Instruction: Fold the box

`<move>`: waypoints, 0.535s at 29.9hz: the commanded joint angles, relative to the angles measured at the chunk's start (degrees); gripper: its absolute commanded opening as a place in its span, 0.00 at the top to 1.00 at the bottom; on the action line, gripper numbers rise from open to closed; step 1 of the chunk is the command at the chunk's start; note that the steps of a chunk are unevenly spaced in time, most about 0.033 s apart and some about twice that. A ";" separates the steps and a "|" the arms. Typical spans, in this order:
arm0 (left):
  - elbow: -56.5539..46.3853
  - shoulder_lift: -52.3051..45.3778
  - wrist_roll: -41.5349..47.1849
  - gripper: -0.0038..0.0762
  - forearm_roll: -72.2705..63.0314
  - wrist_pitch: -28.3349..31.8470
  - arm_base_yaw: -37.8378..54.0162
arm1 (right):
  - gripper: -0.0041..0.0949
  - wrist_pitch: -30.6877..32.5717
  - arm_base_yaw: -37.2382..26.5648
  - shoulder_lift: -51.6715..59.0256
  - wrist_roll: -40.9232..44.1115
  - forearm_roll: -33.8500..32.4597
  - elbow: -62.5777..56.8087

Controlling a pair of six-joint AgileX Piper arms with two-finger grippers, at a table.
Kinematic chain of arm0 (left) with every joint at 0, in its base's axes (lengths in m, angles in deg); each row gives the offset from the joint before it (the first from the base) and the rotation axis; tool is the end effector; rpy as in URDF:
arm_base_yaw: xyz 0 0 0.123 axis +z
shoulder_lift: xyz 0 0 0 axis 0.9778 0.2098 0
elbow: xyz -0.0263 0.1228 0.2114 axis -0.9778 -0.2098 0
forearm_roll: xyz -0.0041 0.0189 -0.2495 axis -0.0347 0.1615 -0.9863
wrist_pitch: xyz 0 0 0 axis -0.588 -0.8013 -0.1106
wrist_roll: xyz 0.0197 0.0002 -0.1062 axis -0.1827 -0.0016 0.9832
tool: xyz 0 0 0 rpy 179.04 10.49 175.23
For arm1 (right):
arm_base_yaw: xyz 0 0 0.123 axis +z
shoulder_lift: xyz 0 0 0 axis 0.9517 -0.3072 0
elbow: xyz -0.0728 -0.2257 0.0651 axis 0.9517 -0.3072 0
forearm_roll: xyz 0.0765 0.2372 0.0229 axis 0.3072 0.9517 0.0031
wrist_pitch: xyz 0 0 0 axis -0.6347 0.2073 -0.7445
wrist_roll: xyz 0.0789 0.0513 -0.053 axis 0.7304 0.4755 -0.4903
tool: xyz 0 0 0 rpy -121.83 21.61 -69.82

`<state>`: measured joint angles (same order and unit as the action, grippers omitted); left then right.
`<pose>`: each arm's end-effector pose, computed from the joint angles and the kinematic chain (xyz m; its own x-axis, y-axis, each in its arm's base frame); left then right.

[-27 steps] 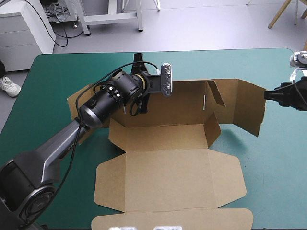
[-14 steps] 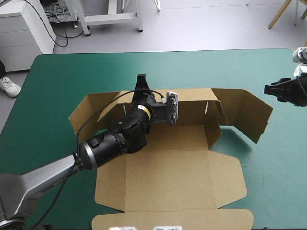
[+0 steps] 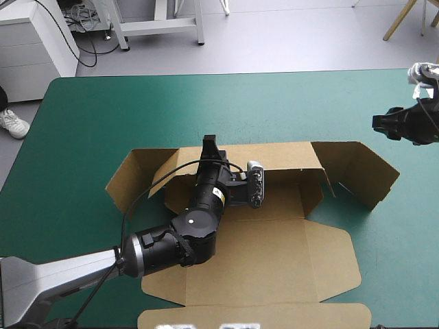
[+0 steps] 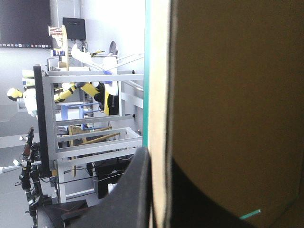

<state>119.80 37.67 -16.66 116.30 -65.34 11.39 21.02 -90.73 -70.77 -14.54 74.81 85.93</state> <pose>0.2061 -0.2747 0.2716 0.1523 0.9709 -0.1847 0.4185 0.1060 0.9020 0.2795 -0.0465 0.3795 -0.7307 0.0724 -0.6788 -0.0938 0.9743 0.2048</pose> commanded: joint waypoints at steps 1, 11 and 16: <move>1.20 -2.34 1.70 0.96 4.68 -0.11 -0.63 | 0.43 -0.62 -0.27 -0.78 -0.20 2.27 6.59; 1.20 -2.34 4.59 0.96 11.78 1.92 0.60 | 0.43 0.28 0.85 -6.54 3.16 1.81 19.80; 1.15 -2.34 4.33 0.96 11.78 2.16 4.83 | 0.43 0.28 4.95 -10.74 4.48 -0.95 20.05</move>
<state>119.49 37.67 -13.18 123.99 -61.84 14.14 23.34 -87.66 -81.00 -10.66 73.95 104.27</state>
